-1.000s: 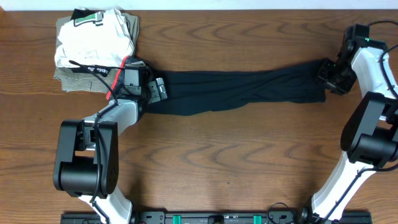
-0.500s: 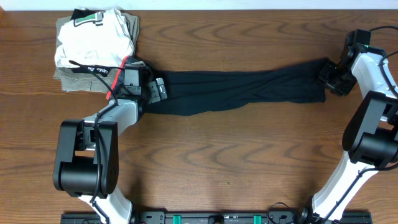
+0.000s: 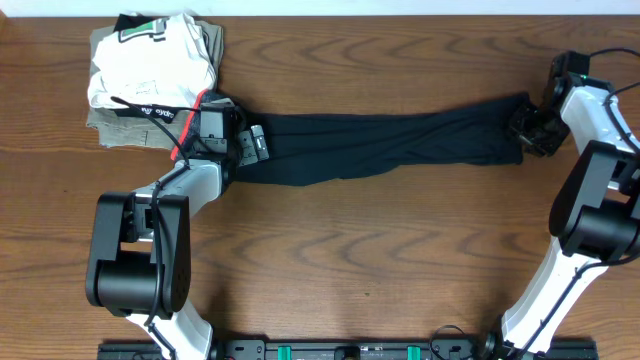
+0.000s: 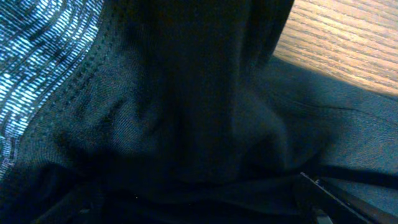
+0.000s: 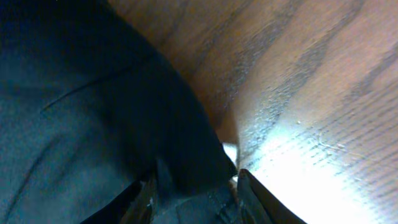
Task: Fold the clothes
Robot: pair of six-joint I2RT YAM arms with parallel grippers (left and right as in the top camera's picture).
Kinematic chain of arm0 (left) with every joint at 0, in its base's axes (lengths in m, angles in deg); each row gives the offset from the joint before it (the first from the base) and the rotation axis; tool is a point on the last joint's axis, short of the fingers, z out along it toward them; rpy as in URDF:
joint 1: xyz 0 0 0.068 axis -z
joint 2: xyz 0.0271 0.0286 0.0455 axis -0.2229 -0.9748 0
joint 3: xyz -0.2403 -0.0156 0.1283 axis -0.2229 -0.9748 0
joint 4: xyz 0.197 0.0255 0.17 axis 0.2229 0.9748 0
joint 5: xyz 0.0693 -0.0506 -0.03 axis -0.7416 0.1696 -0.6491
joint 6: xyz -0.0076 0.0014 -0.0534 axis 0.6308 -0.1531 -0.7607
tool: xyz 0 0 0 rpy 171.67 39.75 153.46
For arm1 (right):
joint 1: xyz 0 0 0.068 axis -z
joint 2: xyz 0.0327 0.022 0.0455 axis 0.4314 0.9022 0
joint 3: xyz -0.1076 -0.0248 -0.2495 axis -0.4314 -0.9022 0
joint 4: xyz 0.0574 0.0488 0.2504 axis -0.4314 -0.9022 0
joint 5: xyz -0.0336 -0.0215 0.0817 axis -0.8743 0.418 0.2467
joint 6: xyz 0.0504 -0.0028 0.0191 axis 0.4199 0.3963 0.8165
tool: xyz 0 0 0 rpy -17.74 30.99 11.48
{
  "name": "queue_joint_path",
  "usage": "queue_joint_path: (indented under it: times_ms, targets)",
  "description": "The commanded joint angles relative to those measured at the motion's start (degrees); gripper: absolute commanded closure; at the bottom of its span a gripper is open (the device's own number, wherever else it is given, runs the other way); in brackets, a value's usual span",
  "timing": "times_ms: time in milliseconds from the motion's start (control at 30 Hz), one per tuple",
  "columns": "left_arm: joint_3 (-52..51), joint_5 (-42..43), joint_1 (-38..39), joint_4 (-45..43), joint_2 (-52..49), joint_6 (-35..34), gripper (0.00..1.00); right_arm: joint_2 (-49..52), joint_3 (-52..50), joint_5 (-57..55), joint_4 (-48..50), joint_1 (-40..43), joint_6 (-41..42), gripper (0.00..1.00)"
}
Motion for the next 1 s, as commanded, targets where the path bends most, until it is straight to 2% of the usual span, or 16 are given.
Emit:
queue_joint_path:
  times_ms: [0, 100, 200, 333, 500, 967]
  targets:
    - [0.0, -2.0, -1.0, 1.1, -0.7, -0.1, 0.01, 0.7, -0.3, 0.3, 0.3, 0.1, 1.2, 0.6]
    - [0.0, -2.0, -1.0, 1.1, -0.7, -0.1, 0.01, 0.7, -0.3, 0.3, 0.5, 0.1, 1.2, 0.68]
    - [0.0, -2.0, -1.0, 1.1, -0.7, -0.1, 0.01, 0.7, -0.3, 0.2, 1.0, 0.1, 1.2, 0.83]
    - [0.0, -2.0, -1.0, 1.5, -0.7, -0.1, 0.01, 0.7, 0.0, -0.7, 1.0, 0.2, 1.2, 0.94]
    - [0.0, -2.0, -1.0, 1.5, -0.7, -0.1, 0.01, 0.7, 2.3, -1.6, -1.7, 0.9, 0.5, 0.99]
    - [0.0, -2.0, -1.0, 1.5, -0.7, 0.0, 0.01, 0.7, 9.4, -4.8, -9.8, 1.8, -3.0, 0.99]
